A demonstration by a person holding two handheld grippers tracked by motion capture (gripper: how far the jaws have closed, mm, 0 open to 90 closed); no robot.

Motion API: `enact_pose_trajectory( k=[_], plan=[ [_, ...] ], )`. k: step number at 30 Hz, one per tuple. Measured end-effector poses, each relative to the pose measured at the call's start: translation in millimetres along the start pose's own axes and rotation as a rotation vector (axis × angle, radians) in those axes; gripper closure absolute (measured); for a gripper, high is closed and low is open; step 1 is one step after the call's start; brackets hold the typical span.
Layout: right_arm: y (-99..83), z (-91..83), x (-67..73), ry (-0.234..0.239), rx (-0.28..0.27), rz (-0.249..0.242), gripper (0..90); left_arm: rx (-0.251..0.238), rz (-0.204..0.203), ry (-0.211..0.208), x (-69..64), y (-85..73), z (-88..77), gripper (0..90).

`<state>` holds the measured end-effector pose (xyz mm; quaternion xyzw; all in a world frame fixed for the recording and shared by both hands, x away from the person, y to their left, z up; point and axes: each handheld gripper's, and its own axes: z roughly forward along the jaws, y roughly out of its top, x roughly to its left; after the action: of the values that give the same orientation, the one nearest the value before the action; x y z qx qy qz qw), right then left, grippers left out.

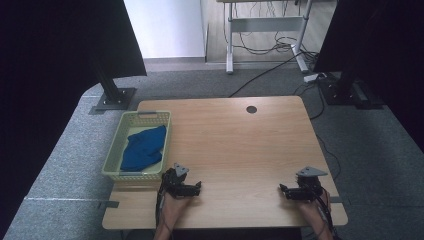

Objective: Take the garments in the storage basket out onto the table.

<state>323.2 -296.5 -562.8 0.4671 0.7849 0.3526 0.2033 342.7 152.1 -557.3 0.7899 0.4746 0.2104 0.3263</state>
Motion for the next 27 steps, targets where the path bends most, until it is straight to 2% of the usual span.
enact_pose_trajectory(
  k=[13, 18, 27],
  plan=[
    [0.0, 0.0, 0.2, 0.003, 0.0, -0.003, 10.9, -0.001, 0.005, -0.004, 1.1, 0.1, -0.1, 0.0],
    [0.0, 0.0, 0.3, 0.005, 0.0, -0.004, 10.9, -0.007, 0.017, -0.018, 0.4, 0.0, -0.6, 1.9],
    [0.0, 0.0, 0.6, 0.009, 0.0, -0.008, 10.9, -0.021, 0.016, -0.036, -2.1, 3.4, -4.0, 2.7]
  ],
)
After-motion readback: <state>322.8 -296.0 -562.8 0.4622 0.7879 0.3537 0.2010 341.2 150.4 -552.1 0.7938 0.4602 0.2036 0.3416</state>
